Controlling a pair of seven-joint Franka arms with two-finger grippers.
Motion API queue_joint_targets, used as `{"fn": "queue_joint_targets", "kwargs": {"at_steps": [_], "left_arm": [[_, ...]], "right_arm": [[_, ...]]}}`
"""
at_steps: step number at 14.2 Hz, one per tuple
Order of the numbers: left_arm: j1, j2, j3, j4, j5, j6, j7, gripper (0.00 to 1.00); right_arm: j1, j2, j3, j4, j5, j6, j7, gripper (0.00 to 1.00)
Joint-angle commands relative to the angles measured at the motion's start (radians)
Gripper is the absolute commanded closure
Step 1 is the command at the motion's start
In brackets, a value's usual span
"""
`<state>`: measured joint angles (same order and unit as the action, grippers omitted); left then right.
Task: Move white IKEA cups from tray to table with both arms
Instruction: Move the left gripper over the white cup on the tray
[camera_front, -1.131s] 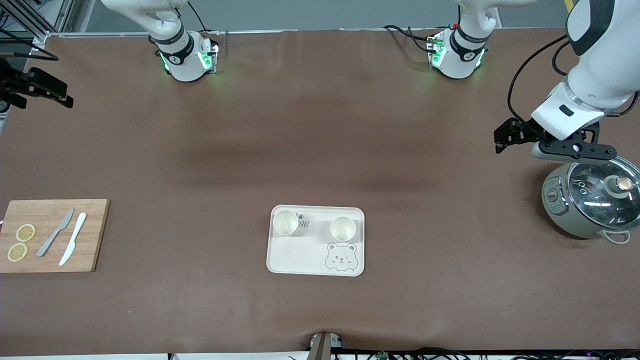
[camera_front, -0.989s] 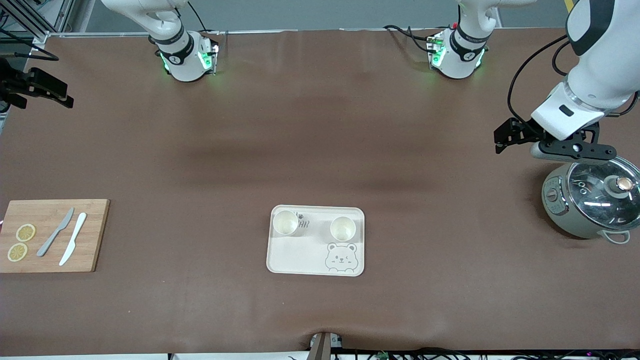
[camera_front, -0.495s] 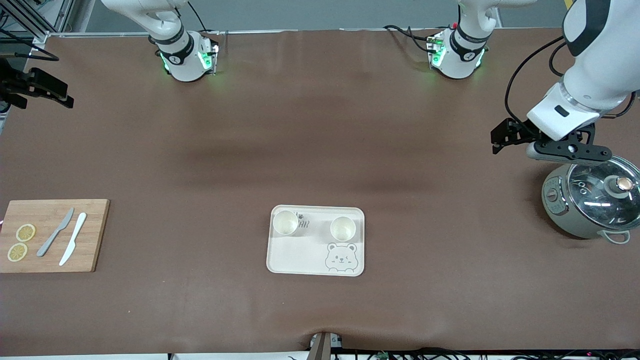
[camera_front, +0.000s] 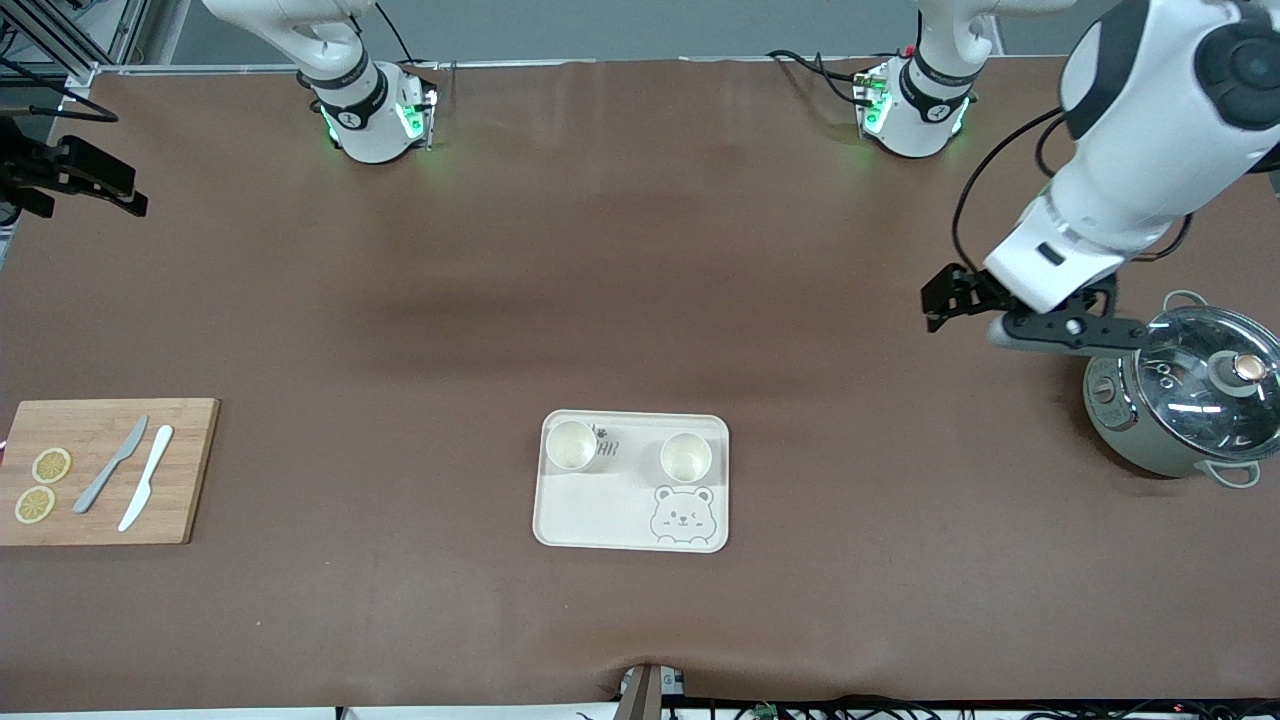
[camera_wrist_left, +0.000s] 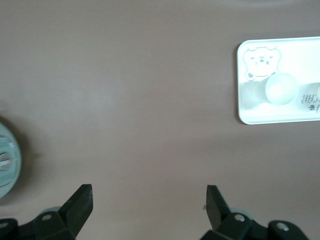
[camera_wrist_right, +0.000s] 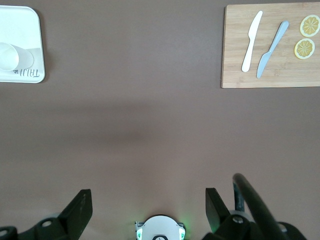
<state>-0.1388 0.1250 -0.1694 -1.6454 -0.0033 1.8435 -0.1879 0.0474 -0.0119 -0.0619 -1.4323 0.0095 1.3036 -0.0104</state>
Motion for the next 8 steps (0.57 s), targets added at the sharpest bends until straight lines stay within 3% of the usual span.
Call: {"fn": "queue_joint_targets", "kwargs": {"at_steps": [1, 8], "left_arm": [[-0.050, 0.140, -0.004, 0.139, 0.017, -0.013, -0.036, 0.00], [-0.160, 0.349, 0.011, 0.308, 0.034, -0.023, -0.087, 0.00]], "right_arm": [[-0.006, -0.005, 0.001, 0.000, 0.012, 0.000, 0.015, 0.00], [-0.001, 0.004, 0.002, 0.004, 0.010, 0.000, 0.018, 0.00]]}}
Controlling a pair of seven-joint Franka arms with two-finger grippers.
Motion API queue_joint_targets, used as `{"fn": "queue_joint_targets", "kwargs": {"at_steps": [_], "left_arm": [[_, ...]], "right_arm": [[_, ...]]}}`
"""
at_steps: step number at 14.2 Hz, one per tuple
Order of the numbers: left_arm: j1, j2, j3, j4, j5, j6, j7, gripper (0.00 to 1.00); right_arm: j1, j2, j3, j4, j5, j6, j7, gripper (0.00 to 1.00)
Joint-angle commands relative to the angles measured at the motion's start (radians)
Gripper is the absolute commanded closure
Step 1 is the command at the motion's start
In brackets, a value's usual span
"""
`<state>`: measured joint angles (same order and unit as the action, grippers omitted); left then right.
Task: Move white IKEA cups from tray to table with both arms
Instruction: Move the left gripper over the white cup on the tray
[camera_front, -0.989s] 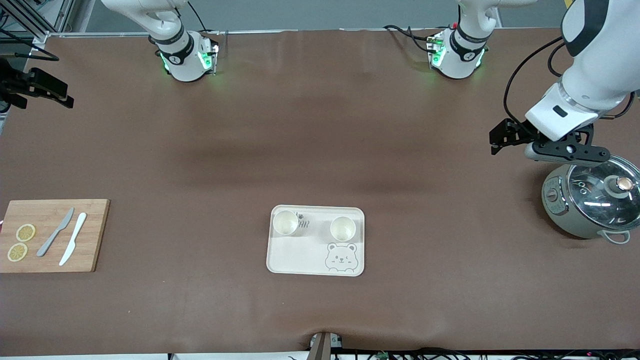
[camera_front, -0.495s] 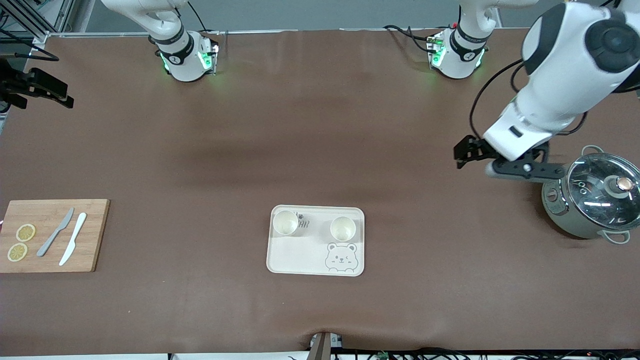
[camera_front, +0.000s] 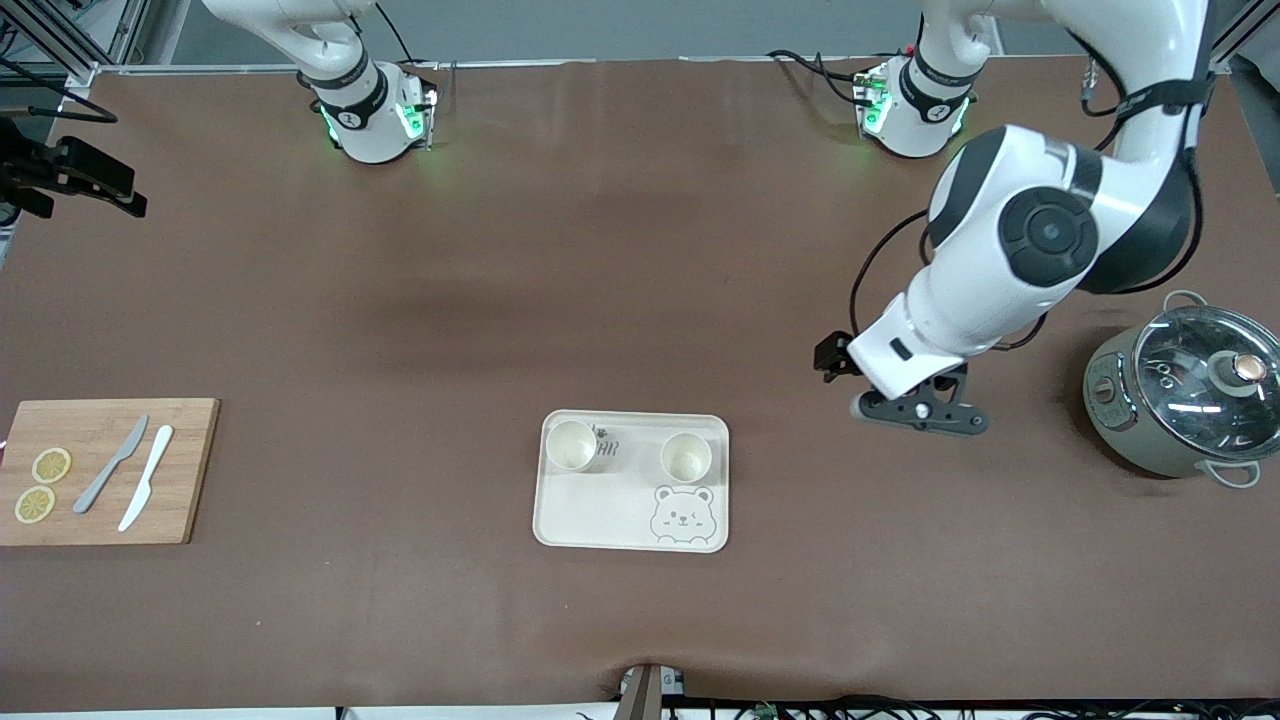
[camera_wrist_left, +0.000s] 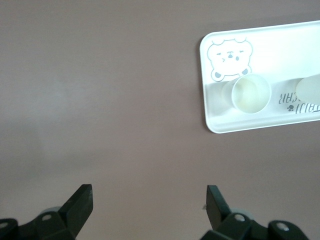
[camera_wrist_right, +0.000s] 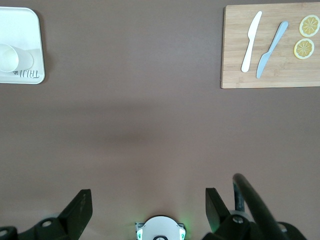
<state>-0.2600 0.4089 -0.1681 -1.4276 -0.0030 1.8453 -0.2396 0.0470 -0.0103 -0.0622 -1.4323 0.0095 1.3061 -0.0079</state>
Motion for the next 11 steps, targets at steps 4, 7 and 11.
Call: {"fn": "queue_joint_targets", "kwargs": {"at_steps": [4, 7, 11], "left_arm": [[-0.129, 0.171, 0.057, 0.180, 0.060, -0.023, -0.084, 0.00], [-0.227, 0.244, 0.151, 0.232, 0.057, -0.008, -0.084, 0.00], [-0.251, 0.323, 0.164, 0.297, 0.054, 0.051, -0.098, 0.00]], "right_arm": [[-0.007, 0.004, 0.002, 0.003, 0.012, -0.005, 0.014, 0.00], [-0.006, 0.004, 0.002, 0.004, 0.012, -0.004, 0.014, 0.00], [-0.004, 0.004, 0.002, 0.004, 0.012, -0.004, 0.014, 0.00]]}}
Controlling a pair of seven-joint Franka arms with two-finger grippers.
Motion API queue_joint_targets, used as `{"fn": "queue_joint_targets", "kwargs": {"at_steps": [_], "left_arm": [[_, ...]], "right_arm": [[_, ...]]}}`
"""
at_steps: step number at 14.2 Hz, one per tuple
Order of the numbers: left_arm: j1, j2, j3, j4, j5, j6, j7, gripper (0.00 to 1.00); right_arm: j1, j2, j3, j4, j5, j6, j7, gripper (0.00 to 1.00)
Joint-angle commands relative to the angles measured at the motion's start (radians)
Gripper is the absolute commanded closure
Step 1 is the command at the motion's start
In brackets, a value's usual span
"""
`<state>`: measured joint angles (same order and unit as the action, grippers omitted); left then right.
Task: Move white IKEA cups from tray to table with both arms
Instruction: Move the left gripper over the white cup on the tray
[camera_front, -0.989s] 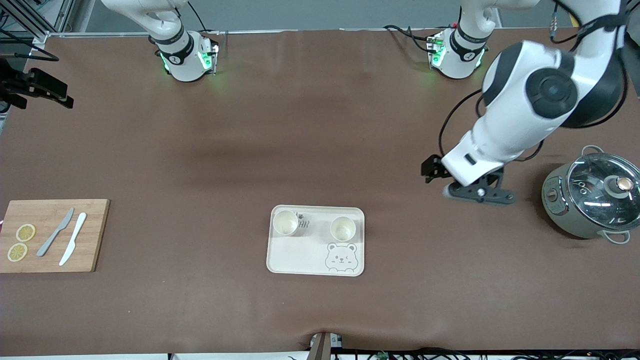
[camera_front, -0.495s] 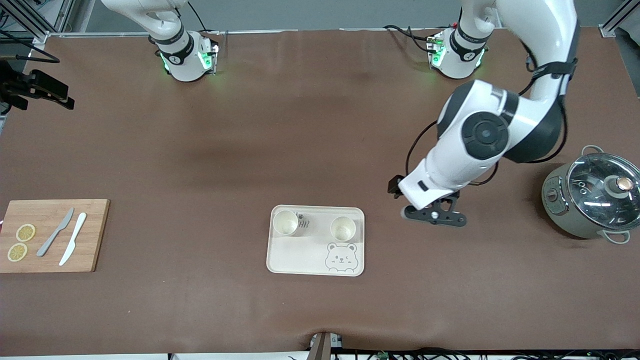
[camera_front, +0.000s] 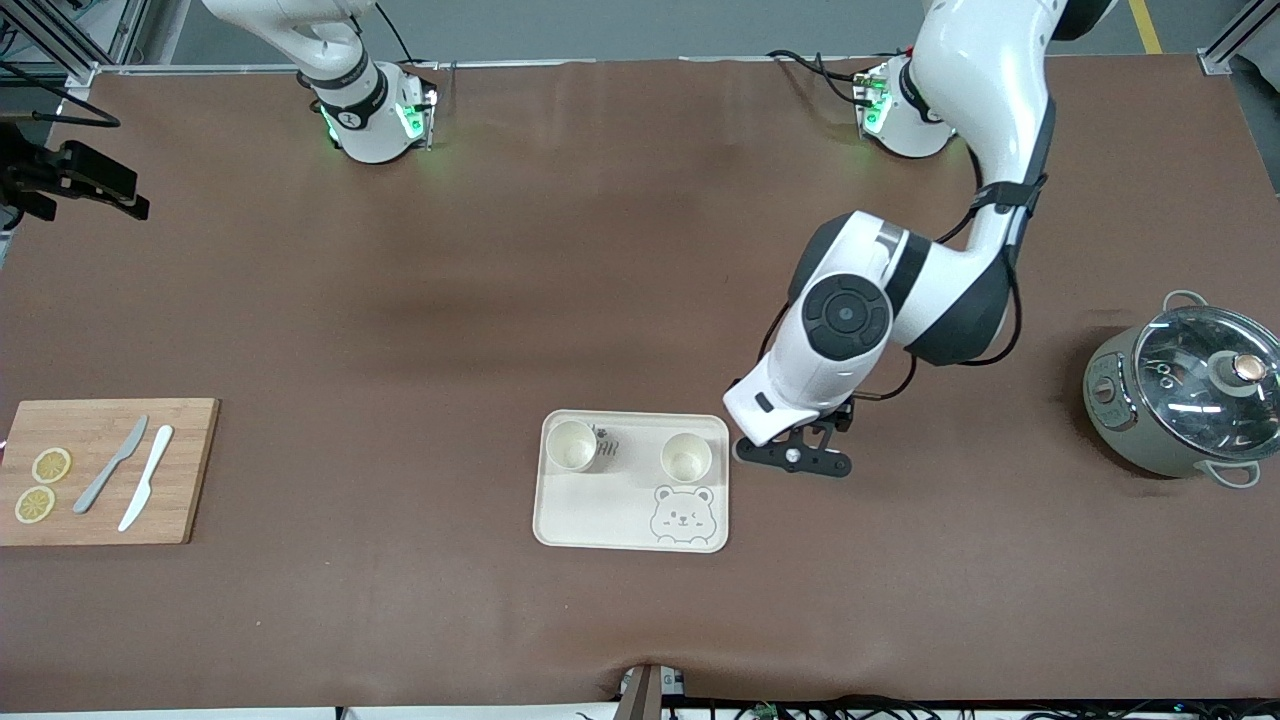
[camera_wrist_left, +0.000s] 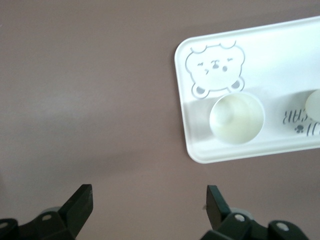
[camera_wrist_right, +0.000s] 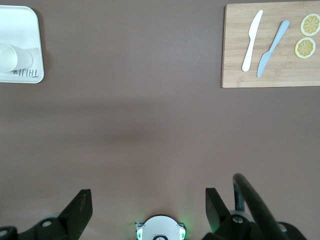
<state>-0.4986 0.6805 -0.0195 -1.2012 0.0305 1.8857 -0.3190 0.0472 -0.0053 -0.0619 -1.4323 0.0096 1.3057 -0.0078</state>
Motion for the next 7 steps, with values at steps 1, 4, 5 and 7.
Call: {"fn": "queue_joint_targets", "kwargs": {"at_steps": [1, 4, 5, 7], "left_arm": [[-0.017, 0.068, 0.013, 0.087, 0.017, 0.024, -0.020, 0.00], [-0.029, 0.134, 0.012, 0.144, 0.014, 0.052, -0.046, 0.00], [-0.029, 0.140, 0.010, 0.144, 0.014, 0.076, -0.052, 0.00], [-0.038, 0.163, 0.009, 0.144, 0.012, 0.102, -0.057, 0.00]], "right_arm": [[-0.003, -0.001, 0.002, 0.004, 0.012, -0.003, 0.015, 0.00], [-0.004, -0.001, 0.002, 0.004, 0.012, -0.002, 0.016, 0.00], [-0.004, -0.001, 0.002, 0.004, 0.012, 0.000, 0.016, 0.00], [-0.004, -0.001, 0.002, 0.004, 0.012, -0.002, 0.016, 0.00]]}}
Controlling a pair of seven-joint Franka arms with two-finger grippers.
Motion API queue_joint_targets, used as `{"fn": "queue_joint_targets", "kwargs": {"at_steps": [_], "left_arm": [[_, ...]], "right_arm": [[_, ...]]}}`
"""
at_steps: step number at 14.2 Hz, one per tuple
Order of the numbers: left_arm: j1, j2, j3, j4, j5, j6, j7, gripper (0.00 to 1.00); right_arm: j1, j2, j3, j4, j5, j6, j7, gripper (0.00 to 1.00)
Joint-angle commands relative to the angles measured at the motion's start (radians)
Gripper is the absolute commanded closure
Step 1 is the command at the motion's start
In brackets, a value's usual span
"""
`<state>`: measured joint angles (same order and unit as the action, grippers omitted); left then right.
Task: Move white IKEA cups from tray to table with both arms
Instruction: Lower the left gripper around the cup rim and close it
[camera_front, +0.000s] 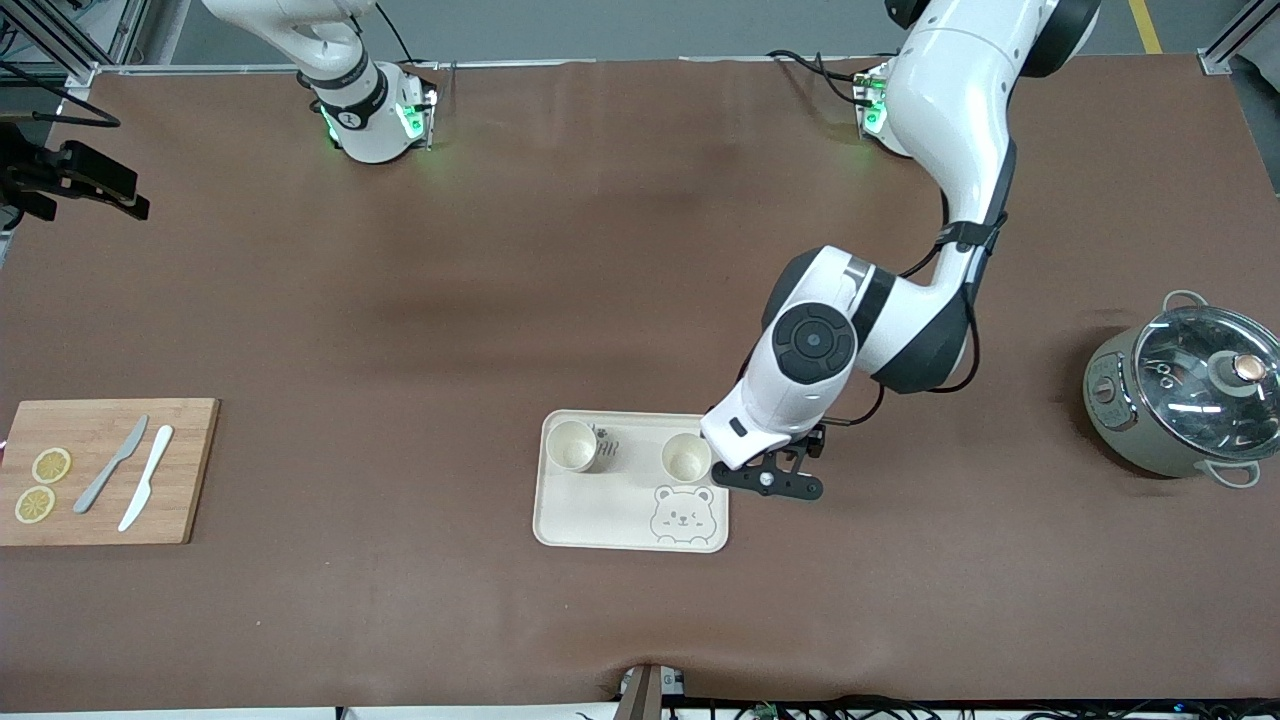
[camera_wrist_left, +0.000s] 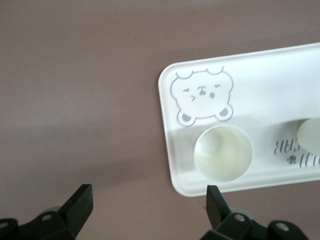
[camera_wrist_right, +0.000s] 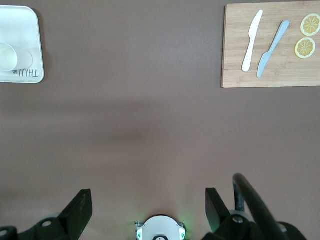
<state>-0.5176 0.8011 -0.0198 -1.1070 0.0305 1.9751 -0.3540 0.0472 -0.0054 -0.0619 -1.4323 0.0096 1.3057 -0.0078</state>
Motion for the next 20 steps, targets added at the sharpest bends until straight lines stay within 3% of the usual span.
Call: {"fn": "queue_joint_targets", "kwargs": {"at_steps": [1, 20], "left_arm": [[-0.025, 0.052, 0.009, 0.049, 0.012, 0.030, -0.022, 0.00], [-0.048, 0.199, 0.011, 0.045, -0.003, 0.225, -0.065, 0.00]], "right_arm": [[-0.006, -0.001, 0.002, 0.004, 0.012, -0.002, 0.014, 0.00], [-0.004, 0.022, 0.002, 0.004, 0.012, -0.003, 0.015, 0.00]]}}
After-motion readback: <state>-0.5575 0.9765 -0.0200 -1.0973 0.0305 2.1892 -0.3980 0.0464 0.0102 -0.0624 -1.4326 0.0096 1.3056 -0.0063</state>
